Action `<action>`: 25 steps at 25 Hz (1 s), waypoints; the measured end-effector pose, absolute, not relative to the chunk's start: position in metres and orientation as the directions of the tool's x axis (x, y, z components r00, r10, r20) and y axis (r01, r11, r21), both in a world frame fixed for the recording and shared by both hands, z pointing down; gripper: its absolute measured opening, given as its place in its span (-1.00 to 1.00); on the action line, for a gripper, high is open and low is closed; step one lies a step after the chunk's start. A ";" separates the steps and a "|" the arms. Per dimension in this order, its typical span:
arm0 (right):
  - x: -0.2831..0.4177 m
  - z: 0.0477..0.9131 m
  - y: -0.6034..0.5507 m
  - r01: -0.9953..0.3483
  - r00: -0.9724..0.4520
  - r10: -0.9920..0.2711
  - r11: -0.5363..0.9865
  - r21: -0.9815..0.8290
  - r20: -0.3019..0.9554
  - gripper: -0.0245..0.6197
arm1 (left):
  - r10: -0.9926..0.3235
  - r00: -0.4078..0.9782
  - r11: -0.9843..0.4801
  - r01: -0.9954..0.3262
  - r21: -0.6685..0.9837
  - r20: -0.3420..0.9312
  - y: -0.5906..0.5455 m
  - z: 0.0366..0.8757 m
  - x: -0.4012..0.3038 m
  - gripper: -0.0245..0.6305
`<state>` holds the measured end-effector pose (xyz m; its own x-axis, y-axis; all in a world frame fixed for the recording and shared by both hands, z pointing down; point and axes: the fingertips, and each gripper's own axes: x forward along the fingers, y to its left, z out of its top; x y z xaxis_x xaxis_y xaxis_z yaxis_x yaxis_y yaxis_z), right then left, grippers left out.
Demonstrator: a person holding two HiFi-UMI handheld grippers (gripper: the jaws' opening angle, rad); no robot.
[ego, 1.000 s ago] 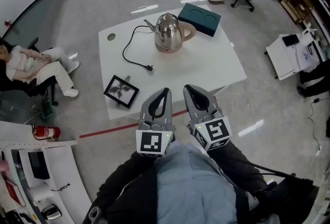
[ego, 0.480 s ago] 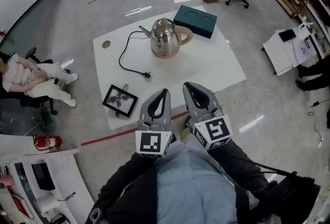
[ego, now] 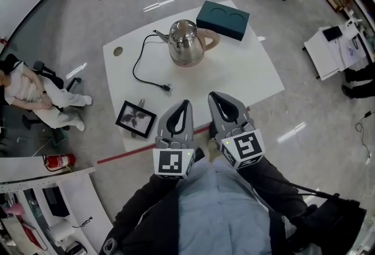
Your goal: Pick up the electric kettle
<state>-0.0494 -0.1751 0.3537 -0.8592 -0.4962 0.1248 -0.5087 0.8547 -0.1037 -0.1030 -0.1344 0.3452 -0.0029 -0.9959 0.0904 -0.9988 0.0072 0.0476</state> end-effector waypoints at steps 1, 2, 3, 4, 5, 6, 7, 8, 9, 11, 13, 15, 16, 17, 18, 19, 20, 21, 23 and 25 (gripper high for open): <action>-0.050 0.358 -0.179 -0.507 -0.860 -0.493 0.855 -0.110 0.132 -0.84 | -0.995 -0.004 0.009 -0.999 0.047 0.101 -0.138 0.348 -0.104 -0.92; -0.051 0.361 -0.183 -0.505 -0.861 -0.490 0.855 -0.116 0.137 -0.84 | -0.994 -0.004 0.009 -0.999 0.045 0.109 -0.143 0.350 -0.104 -0.92; -0.052 0.364 -0.187 -0.503 -0.862 -0.487 0.855 -0.122 0.140 -0.84 | -0.993 -0.004 0.009 -0.999 0.043 0.114 -0.147 0.352 -0.104 -0.92; -0.053 0.365 -0.192 -0.501 -0.863 -0.485 0.856 -0.126 0.141 -0.84 | -0.993 -0.005 0.010 -0.999 0.041 0.116 -0.152 0.353 -0.105 -0.92; -0.055 0.366 -0.198 -0.498 -0.865 -0.481 0.857 -0.130 0.140 -0.84 | -0.993 -0.008 0.013 -0.999 0.038 0.117 -0.157 0.353 -0.106 -0.92; -0.057 0.366 -0.204 -0.495 -0.867 -0.478 0.859 -0.134 0.139 -0.84 | -0.992 -0.014 0.018 -0.999 0.036 0.122 -0.163 0.353 -0.108 -0.92; -0.059 0.366 -0.210 -0.491 -0.870 -0.474 0.860 -0.139 0.139 -0.84 | -0.991 -0.021 0.025 -0.999 0.033 0.129 -0.169 0.354 -0.110 -0.92; -0.061 0.366 -0.218 -0.485 -0.873 -0.468 0.863 -0.143 0.137 -0.84 | -0.991 -0.028 0.033 -0.999 0.030 0.134 -0.177 0.353 -0.112 -0.92; -0.063 0.365 -0.227 -0.478 -0.877 -0.462 0.866 -0.146 0.133 -0.84 | -0.990 -0.036 0.040 -0.999 0.025 0.134 -0.185 0.352 -0.113 -0.92; -0.067 0.361 -0.245 -0.460 -0.887 -0.446 0.875 -0.148 0.120 -0.84 | -0.991 -0.052 0.054 -0.999 0.010 0.126 -0.203 0.346 -0.116 -0.92; -0.072 0.354 -0.262 -0.439 -0.898 -0.428 0.887 -0.147 0.099 -0.84 | -0.991 -0.075 0.074 -0.997 -0.006 0.110 -0.219 0.337 -0.119 -0.92; -0.076 0.343 -0.277 -0.414 -0.910 -0.408 0.900 -0.140 0.070 -0.84 | -0.991 -0.104 0.103 -0.994 -0.024 0.087 -0.232 0.325 -0.123 -0.92; -0.079 0.337 -0.284 -0.400 -0.916 -0.396 0.906 -0.135 0.056 -0.84 | -0.990 -0.120 0.118 -0.992 -0.032 0.074 -0.238 0.319 -0.126 -0.92; -0.081 0.332 -0.290 -0.386 -0.922 -0.384 0.913 -0.132 0.044 -0.84 | -0.989 -0.136 0.134 -0.990 -0.040 0.062 -0.243 0.314 -0.127 -0.92; -0.084 0.326 -0.295 -0.372 -0.928 -0.371 0.919 -0.130 0.034 -0.84 | -0.987 -0.151 0.148 -0.988 -0.046 0.052 -0.248 0.308 -0.129 -0.92; -0.087 0.322 -0.299 -0.359 -0.933 -0.358 0.924 -0.129 0.026 -0.84 | -0.986 -0.162 0.160 -0.986 -0.051 0.046 -0.252 0.304 -0.131 -0.92; -0.090 0.319 -0.304 -0.348 -0.937 -0.349 0.928 -0.131 0.021 -0.84 | -0.984 -0.171 0.168 -0.984 -0.057 0.045 -0.256 0.302 -0.133 -0.92; -0.093 0.318 -0.310 -0.341 -0.940 -0.342 0.930 -0.135 0.017 -0.84 | -0.983 -0.177 0.174 -0.983 -0.062 0.047 -0.261 0.302 -0.134 -0.92; -0.098 0.325 -0.321 -0.332 -0.943 -0.333 0.932 -0.145 0.016 -0.84 | -0.982 -0.182 0.179 -0.981 -0.070 0.053 -0.270 0.309 -0.138 -0.92; -0.104 0.334 -0.329 -0.322 -0.946 -0.322 0.934 -0.157 0.025 -0.84 | -0.980 -0.189 0.184 -0.980 -0.073 0.058 -0.280 0.318 -0.142 -0.92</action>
